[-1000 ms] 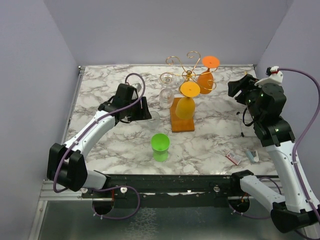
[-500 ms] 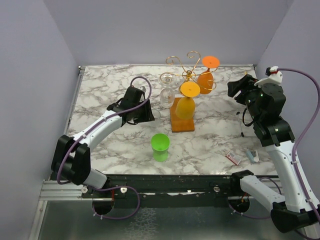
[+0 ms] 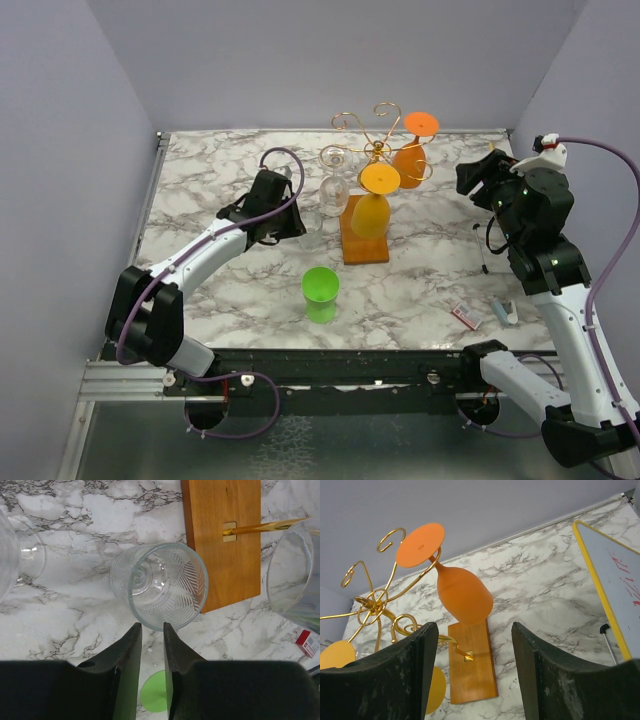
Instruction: Place the wine glass upside down on the wine glass rack
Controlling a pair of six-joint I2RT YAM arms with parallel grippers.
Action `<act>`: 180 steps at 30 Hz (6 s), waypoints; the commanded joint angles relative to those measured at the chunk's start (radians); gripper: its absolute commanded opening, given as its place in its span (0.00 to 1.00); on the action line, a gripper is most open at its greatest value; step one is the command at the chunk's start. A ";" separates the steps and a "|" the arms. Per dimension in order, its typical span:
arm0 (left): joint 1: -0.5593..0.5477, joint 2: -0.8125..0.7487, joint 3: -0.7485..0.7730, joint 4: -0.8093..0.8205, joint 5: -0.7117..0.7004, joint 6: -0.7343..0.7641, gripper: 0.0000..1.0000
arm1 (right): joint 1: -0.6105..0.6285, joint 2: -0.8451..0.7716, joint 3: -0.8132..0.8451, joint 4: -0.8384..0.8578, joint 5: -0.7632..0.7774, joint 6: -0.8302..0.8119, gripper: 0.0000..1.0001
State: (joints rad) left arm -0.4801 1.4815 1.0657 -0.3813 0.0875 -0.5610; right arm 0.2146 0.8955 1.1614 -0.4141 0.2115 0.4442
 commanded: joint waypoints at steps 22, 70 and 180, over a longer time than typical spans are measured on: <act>-0.032 0.017 0.089 -0.113 -0.217 0.036 0.47 | -0.004 -0.003 -0.009 -0.021 -0.027 0.018 0.65; -0.080 -0.219 0.288 -0.271 -0.380 0.145 0.00 | -0.004 -0.058 -0.044 0.030 -0.073 0.104 0.73; -0.549 0.236 0.630 1.102 -0.370 0.556 0.00 | -0.004 0.153 0.099 0.660 -0.493 1.214 0.60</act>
State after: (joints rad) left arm -1.0214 1.6985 1.6588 0.6846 -0.2638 -0.0299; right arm 0.2073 1.0508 1.2259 0.2066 -0.1989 1.6379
